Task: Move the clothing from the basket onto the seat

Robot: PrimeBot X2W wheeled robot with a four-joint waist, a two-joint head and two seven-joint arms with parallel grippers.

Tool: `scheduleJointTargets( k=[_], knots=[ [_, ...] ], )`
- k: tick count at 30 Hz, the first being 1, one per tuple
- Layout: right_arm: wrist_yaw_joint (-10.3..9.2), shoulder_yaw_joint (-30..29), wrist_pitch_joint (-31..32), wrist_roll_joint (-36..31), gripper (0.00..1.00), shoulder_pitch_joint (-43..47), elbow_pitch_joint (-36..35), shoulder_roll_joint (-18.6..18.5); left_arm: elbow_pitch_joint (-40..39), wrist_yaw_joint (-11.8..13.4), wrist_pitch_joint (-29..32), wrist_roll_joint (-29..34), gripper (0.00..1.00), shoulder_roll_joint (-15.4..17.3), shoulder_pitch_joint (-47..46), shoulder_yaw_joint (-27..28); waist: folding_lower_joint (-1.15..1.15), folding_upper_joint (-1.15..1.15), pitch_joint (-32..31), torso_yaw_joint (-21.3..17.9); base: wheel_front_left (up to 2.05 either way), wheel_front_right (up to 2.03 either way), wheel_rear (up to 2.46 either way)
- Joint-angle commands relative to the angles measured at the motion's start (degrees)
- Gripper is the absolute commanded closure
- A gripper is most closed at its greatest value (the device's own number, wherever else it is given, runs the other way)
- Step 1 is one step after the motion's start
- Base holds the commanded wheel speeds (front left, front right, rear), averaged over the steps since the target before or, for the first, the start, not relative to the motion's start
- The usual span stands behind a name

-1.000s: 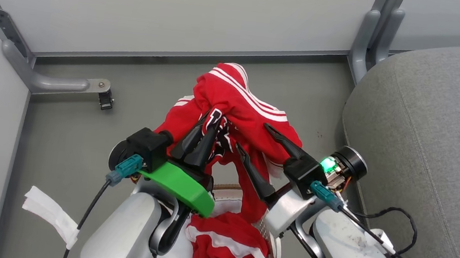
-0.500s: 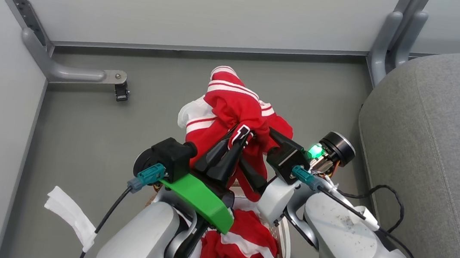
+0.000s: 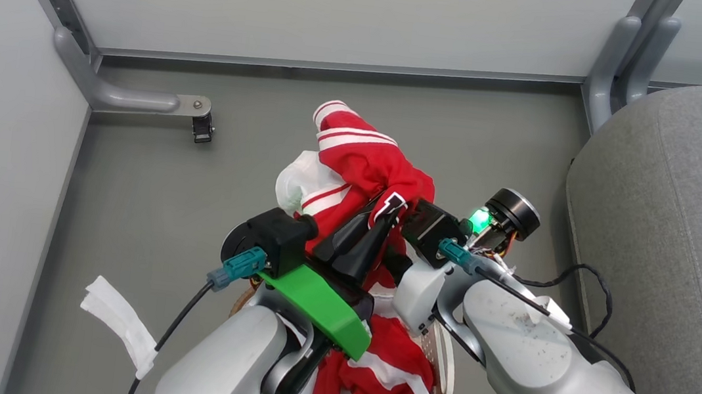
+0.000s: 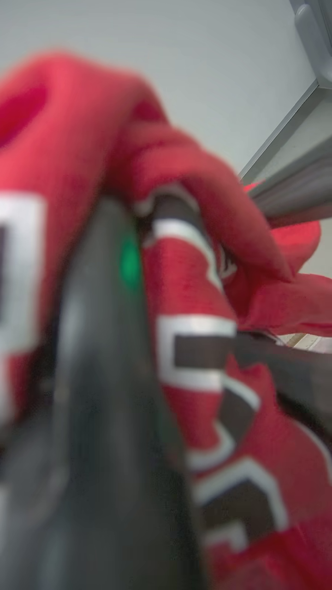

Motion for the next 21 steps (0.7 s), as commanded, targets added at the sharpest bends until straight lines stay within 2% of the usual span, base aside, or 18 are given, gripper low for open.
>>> scheduleJointTargets(
  k=[1,16,17,18,19,20,21],
  knots=[
    [-0.04,0.54,-0.09,0.80,1.00,-0.74,0.45,-0.13,-0.42,-0.43,-0.05,-0.29,1.00,0.03,-0.97,-0.08,0.00,0.00,0.25,0.27,0.00,0.00,0.00],
    [-0.05,-1.05,-0.09,4.21,1.00,0.17,-1.22,-0.17,-0.81,-0.45,-0.05,2.20,1.00,0.05,-0.86,2.99,0.00,0.00,1.26,-0.39,0.00,0.00,0.00],
    [-0.05,-1.53,-0.09,4.05,1.00,0.21,-1.30,-0.18,-0.92,-0.45,-0.05,2.51,0.96,0.05,-0.65,3.30,0.00,0.00,1.30,-0.52,0.00,0.00,0.00],
    [-0.05,-1.78,-0.09,3.90,1.00,0.28,-1.36,-0.16,-0.76,-0.45,-0.05,2.83,0.69,0.05,-0.47,3.26,0.00,0.00,1.34,-0.62,0.00,0.00,0.00],
    [-0.05,-2.06,-0.09,3.89,1.00,0.45,-1.22,-0.15,-0.64,-0.45,-0.05,3.02,0.30,0.05,-0.27,3.37,0.00,0.00,1.39,-0.74,0.00,0.00,0.00],
    [-0.05,-2.18,-0.09,3.89,1.00,0.50,-1.22,-0.14,-0.63,-0.42,-0.05,3.22,0.00,0.06,-0.21,3.49,0.00,0.00,1.42,-0.83,0.00,0.00,0.00],
    [-0.05,-2.49,-0.09,3.83,1.00,0.50,-1.22,-0.15,-0.64,-0.42,-0.05,3.44,0.00,0.06,-0.04,3.68,0.00,0.00,1.48,-1.00,0.00,0.00,0.00]
  ],
)
